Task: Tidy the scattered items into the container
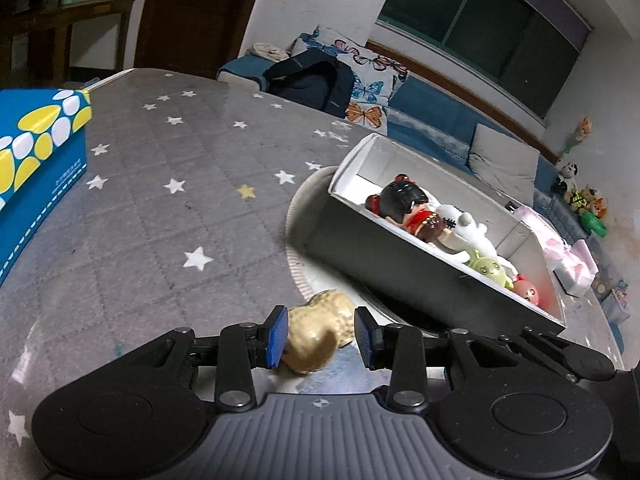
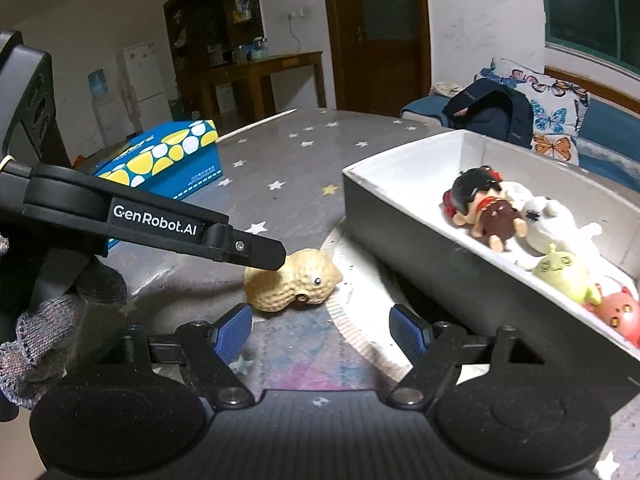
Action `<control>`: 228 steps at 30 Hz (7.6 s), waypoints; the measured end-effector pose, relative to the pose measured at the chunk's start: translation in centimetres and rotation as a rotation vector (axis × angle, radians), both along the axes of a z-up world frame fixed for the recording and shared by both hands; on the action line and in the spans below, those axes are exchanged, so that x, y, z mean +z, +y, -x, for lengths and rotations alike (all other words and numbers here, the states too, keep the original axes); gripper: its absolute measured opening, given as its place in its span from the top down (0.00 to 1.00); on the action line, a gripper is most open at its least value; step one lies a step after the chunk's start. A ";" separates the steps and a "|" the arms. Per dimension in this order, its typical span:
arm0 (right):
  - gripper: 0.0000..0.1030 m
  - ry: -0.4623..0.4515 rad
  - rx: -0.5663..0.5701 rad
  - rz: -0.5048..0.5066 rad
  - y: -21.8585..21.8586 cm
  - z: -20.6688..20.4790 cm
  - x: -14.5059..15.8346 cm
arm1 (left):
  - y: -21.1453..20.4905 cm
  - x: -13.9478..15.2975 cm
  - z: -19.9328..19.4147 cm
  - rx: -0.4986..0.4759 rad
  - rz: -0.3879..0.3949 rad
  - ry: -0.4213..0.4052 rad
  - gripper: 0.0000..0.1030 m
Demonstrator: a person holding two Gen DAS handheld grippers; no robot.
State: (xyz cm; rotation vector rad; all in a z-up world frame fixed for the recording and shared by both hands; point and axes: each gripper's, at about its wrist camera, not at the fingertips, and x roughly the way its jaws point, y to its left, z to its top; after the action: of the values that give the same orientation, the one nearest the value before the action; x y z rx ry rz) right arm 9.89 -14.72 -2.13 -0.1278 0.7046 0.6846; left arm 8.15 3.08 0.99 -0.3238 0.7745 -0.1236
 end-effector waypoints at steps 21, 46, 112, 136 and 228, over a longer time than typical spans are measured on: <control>0.25 0.044 0.067 -0.003 2.9 -1.4 -1.1 | 4.3 -1.0 0.7 -0.005 0.178 0.001 0.63; 0.31 0.079 0.060 -0.025 3.6 -2.9 -2.4 | 4.2 -2.4 -2.9 -0.100 0.217 0.043 0.63; 0.35 0.356 -0.192 -0.210 -5.2 -17.6 0.5 | -5.4 2.8 -16.5 -0.312 -0.004 0.145 0.62; 0.34 0.512 -0.287 -0.197 -4.6 -20.2 -2.4 | -5.9 0.6 -19.2 -0.335 -0.020 0.231 0.62; 0.00 -0.077 -0.325 0.068 -7.1 1.1 3.5 | -8.5 2.5 1.0 -0.111 -0.214 -0.094 0.62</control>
State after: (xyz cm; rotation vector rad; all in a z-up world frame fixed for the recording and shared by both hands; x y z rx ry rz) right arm 8.78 -21.82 1.39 -0.0982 0.6563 0.3435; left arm 7.14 -5.42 3.47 -0.0715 0.7050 -0.1575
